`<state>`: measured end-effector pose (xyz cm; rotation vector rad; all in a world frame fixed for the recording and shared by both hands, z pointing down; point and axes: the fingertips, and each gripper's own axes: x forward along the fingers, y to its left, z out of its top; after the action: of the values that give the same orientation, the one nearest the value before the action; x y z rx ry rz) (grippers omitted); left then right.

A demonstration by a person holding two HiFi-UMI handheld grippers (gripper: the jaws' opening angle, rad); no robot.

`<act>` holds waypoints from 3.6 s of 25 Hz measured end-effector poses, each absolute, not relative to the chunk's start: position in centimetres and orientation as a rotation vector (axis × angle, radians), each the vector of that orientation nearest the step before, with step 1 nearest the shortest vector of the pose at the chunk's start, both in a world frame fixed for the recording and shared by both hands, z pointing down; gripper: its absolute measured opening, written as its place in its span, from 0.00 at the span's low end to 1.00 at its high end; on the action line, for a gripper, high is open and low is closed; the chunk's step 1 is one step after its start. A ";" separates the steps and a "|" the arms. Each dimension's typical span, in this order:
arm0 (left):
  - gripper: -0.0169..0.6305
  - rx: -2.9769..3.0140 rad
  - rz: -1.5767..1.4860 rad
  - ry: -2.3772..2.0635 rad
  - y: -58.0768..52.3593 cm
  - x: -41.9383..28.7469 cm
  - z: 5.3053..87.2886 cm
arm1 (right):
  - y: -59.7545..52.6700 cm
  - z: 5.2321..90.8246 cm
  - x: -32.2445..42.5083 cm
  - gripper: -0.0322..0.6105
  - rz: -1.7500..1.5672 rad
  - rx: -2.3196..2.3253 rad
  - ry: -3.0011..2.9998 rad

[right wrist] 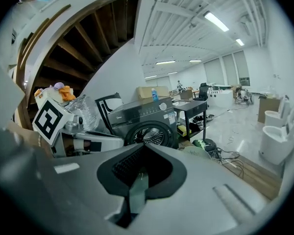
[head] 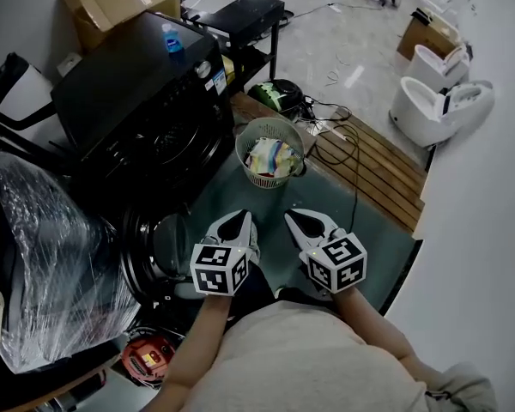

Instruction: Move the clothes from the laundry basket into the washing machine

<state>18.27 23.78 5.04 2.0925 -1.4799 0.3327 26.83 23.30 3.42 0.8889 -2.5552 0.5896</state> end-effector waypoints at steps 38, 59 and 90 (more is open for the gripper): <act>0.03 1.885 0.530 -1.234 -3.3 13.7 27.9 | -5.0 27.8 22.0 0.13 0.871 0.875 -2.192; 0.03 1.790 0.497 -1.308 -7.6 13.0 49.9 | -15.3 59.9 22.0 0.46 0.791 0.921 -1.901; 0.47 1.905 0.584 -1.246 -7.6 13.5 45.4 | -13.3 49.3 20.3 0.10 1.067 0.945 -2.172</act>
<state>13.50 -7.64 45.45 1.9050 -1.2457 0.5836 20.32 -13.34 49.31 0.9454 -2.1717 1.0674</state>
